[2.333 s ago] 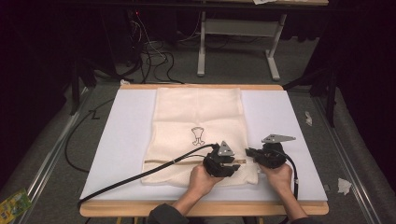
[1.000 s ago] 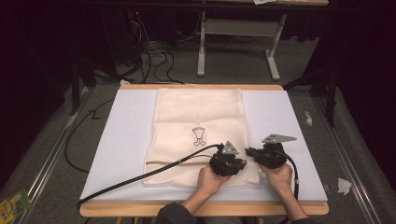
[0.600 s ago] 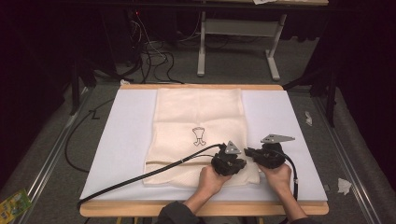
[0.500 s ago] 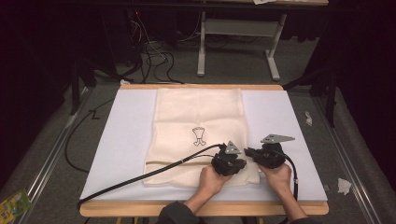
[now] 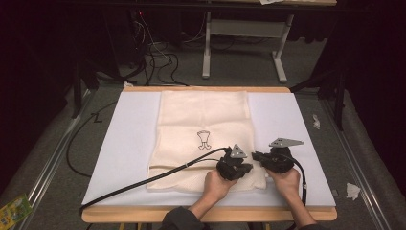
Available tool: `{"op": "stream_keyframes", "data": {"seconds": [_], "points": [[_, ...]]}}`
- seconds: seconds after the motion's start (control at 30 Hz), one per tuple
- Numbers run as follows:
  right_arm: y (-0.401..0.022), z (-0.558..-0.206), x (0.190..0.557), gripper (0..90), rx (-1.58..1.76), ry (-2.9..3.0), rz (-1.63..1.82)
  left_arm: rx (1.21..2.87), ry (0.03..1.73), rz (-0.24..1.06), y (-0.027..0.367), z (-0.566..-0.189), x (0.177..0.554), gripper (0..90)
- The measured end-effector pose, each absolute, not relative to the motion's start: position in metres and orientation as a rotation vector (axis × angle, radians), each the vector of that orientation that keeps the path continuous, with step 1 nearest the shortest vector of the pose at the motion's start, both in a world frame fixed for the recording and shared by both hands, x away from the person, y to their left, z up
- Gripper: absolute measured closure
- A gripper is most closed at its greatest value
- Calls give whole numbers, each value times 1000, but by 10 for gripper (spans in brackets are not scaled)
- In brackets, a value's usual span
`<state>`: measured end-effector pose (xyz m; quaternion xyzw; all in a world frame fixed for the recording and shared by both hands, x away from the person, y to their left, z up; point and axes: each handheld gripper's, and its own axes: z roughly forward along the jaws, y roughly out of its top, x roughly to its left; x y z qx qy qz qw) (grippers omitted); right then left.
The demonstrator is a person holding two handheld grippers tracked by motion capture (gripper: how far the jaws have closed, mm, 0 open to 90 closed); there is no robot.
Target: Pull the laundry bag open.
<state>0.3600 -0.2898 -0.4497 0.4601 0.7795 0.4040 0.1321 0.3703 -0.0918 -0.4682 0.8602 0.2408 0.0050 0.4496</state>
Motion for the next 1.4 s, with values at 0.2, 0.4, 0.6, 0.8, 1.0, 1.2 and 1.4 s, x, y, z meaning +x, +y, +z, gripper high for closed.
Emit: {"op": "stream_keyframes", "data": {"seconds": [0.2, 0.4, 0.6, 0.8, 1.0, 1.2, 1.4], "points": [[-292, -451, 359, 878, 1343, 2260, 1164, 2134, 589, 7, -90, -466, 371, 869], [-293, -450, 359, 878, 1333, 2264, 1157, 2142, 579, 23, -88, -464, 371, 870], [-294, -451, 358, 878, 1329, 2269, 1156, 2151, 567, 24, -86, -463, 371, 870], [-295, -452, 358, 878, 1333, 2267, 1150, 2154, 580, 30, -80, -463, 372, 870], [-295, -453, 358, 878, 1335, 2266, 1151, 2157, 577, 38, -77, -462, 371, 870], [-294, -455, 359, 878, 1330, 2274, 1127, 2155, 579, 48, -72, -461, 371, 870], [-295, -456, 359, 878, 1330, 2271, 1135, 2152, 587, 46, -66, -461, 371, 870]]}}
